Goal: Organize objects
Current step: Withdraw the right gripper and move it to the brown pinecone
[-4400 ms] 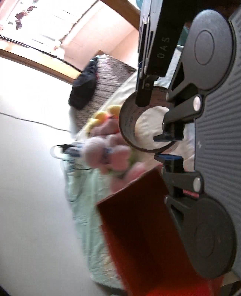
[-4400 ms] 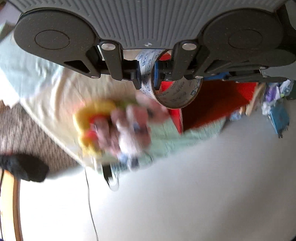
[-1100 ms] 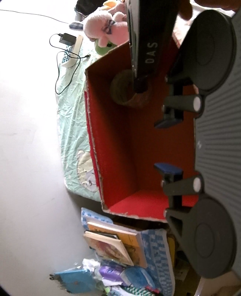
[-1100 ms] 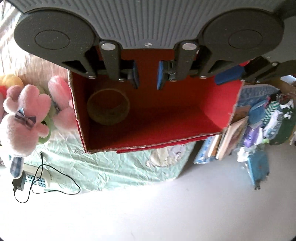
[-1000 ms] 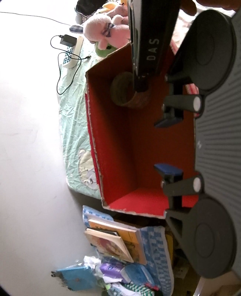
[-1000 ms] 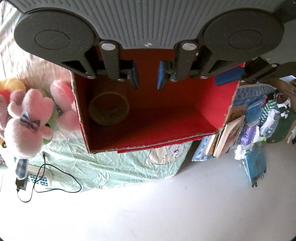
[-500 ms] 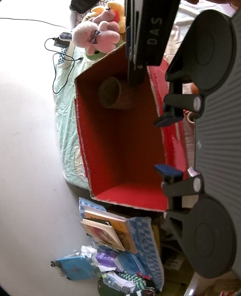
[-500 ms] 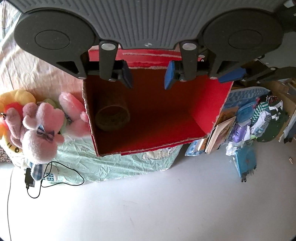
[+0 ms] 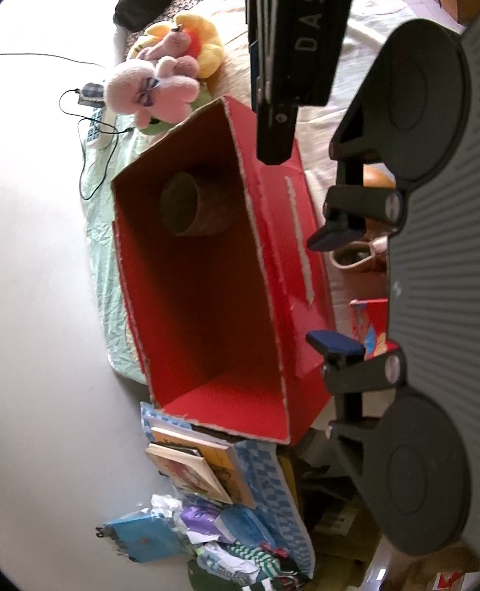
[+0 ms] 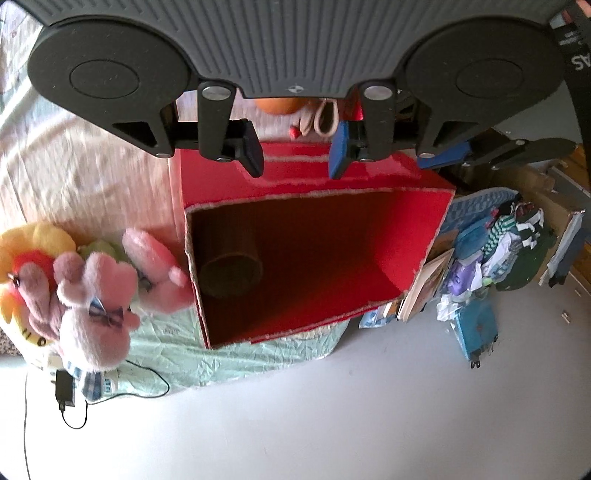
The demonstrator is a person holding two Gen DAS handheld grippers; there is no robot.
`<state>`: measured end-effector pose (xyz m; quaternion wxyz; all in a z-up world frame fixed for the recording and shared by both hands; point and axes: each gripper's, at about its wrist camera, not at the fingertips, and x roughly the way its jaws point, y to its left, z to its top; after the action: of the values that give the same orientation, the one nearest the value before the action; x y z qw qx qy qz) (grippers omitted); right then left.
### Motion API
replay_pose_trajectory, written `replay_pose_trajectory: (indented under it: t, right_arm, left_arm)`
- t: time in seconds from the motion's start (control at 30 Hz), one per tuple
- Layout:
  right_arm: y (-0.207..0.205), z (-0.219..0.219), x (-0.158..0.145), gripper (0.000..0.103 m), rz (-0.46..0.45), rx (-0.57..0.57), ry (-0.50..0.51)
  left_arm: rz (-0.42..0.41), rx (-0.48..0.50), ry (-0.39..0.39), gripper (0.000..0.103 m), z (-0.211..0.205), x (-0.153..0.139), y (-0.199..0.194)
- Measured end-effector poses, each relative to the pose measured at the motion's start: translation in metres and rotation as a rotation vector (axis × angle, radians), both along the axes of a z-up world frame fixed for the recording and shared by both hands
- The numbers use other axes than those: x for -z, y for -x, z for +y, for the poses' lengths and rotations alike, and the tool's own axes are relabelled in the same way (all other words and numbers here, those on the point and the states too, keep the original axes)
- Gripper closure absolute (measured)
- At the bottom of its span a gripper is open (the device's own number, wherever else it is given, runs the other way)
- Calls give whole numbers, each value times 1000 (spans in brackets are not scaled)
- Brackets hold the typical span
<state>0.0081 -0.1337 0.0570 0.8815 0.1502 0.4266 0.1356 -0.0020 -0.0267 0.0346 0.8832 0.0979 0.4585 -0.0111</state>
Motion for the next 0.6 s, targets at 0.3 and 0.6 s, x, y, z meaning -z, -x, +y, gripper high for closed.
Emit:
replay_pose_trajectory:
  t: [0.3,0.6]
  right_arm:
    - [7,-14,13,61,43,-13,-11]
    - [5,-29,27,61,98,-51,-34]
  left_arm:
    - [25,5,-27,38,-19,12,11]
    - [53,-21,-36,36,-33,20,9]
